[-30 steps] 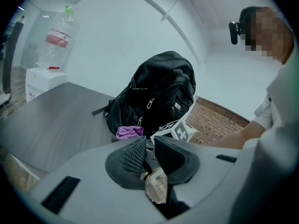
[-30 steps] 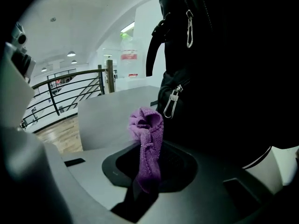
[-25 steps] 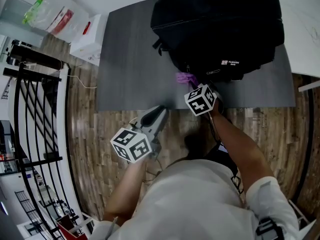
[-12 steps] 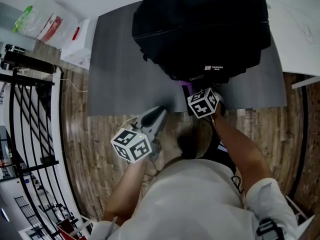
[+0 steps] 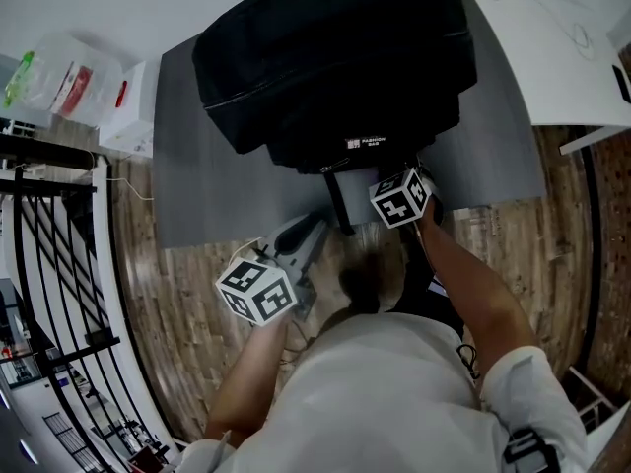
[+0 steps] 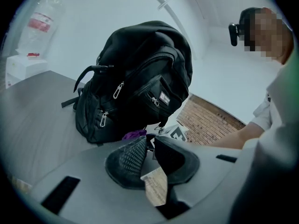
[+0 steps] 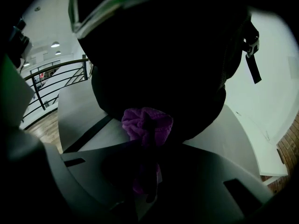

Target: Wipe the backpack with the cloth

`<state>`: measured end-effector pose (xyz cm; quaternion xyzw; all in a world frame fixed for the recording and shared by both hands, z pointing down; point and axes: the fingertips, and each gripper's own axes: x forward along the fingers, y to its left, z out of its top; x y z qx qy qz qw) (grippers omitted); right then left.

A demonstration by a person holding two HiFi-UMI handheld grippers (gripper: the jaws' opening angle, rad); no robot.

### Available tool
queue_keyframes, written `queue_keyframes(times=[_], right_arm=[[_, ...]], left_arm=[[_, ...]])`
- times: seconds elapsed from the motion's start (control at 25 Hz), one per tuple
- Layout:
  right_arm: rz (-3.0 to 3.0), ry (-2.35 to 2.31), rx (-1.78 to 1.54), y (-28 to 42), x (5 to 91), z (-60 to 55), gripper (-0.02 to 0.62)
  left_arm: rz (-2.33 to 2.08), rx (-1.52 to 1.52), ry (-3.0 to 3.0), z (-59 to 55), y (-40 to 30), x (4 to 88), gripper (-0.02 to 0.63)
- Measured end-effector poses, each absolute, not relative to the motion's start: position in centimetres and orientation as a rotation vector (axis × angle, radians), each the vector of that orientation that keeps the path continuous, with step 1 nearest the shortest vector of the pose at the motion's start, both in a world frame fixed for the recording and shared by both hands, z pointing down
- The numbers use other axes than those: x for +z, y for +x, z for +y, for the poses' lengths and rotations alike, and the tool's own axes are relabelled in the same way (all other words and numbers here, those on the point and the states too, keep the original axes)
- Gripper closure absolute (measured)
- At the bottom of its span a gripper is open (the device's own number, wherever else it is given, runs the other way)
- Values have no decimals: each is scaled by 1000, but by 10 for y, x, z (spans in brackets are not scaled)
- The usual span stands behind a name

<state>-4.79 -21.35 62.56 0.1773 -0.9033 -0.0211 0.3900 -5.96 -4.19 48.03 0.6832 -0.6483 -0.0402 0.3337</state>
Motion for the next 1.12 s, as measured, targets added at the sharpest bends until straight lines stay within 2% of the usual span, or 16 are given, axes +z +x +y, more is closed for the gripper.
queue_keyframes(times=[0.76,1.12], right_arm=[[-2313,405,-54,-11,622,-285,517],[-2324,473,-49,33,608,-334,517]], left_arm=[[-1693,-113,1767,-118,-7,472,549],[-1750,-171,1783,-148,17,455,549]])
